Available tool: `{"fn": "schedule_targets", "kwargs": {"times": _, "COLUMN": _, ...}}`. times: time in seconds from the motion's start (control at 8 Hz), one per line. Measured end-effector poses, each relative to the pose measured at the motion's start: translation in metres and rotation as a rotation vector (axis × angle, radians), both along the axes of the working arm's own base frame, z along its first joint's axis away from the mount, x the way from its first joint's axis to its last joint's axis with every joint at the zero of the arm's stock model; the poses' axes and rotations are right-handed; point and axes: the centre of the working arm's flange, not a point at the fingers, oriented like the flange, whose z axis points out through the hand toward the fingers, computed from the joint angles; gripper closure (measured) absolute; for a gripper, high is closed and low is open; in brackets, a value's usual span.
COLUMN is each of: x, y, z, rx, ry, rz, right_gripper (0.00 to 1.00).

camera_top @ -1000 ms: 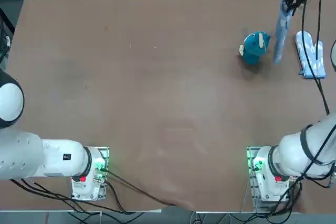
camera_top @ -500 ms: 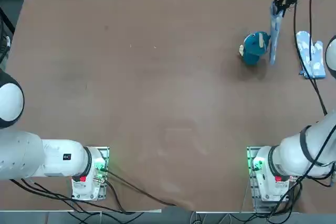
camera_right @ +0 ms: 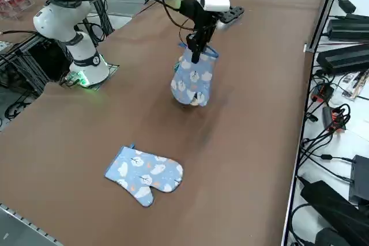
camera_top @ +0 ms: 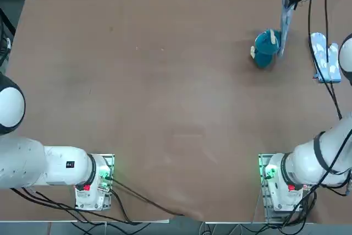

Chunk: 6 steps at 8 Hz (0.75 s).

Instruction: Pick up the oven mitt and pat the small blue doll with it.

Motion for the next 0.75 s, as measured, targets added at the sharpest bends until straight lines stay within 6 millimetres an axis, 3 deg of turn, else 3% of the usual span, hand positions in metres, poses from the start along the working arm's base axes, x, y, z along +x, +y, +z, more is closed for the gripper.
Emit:
{"fn": "schedule_targets", "kwargs": {"times": 0.25, "x": -0.003, "y": -0.036, "z": 0.006, "rx": -0.033, "ry": 0.017, "rz": 0.010, "right_gripper": 0.95}}
{"fn": "schedule_targets", "kwargs": {"times": 0.38, "x": -0.010, "y": -0.043, "z": 0.003, "rx": -0.034, "ry": 0.069, "rz": 0.015, "right_gripper": 0.95}}
{"fn": "schedule_targets", "kwargs": {"times": 0.75, "x": -0.018, "y": -0.028, "z": -0.005, "rx": -0.020, "ry": 0.156, "rz": 0.036, "right_gripper": 0.95}}
